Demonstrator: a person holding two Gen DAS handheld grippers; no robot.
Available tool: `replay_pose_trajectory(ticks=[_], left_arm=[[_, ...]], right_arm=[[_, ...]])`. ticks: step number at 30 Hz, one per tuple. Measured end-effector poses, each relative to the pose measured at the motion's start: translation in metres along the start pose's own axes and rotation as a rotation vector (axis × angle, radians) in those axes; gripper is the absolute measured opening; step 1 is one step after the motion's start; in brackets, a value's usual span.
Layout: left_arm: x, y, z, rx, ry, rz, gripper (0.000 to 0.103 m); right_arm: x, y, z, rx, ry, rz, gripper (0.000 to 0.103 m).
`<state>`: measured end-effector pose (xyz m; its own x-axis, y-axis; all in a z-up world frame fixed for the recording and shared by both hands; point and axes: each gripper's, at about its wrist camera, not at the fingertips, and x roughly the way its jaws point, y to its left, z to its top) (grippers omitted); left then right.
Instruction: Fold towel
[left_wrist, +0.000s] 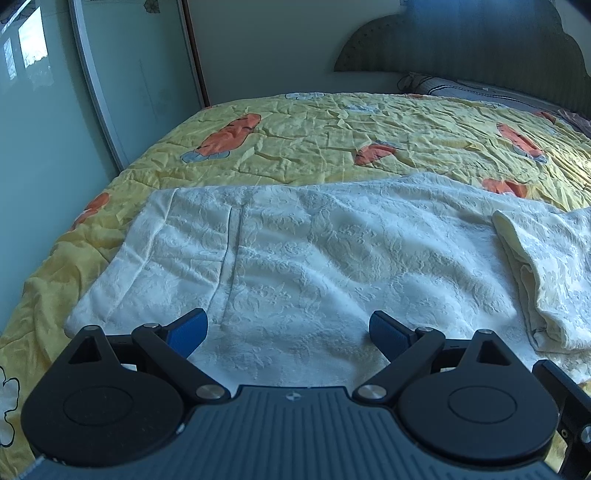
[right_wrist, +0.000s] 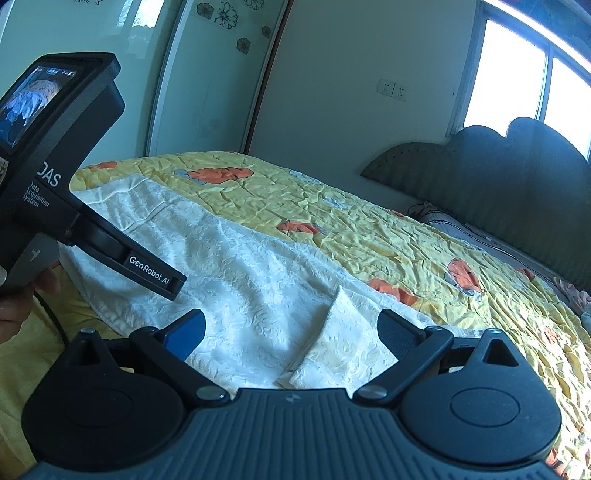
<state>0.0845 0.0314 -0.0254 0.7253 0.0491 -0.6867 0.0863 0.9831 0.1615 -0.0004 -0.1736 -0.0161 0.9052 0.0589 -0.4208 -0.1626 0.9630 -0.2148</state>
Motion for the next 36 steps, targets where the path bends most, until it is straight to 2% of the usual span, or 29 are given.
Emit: replay_pose_trajectory(ticks=[36], left_arm=[[0.0, 0.011, -0.001, -0.016, 0.016, 0.01, 0.097]], right_arm=[[-0.002, 0.013, 0.001, -0.046, -0.006, 0.05, 0.1]])
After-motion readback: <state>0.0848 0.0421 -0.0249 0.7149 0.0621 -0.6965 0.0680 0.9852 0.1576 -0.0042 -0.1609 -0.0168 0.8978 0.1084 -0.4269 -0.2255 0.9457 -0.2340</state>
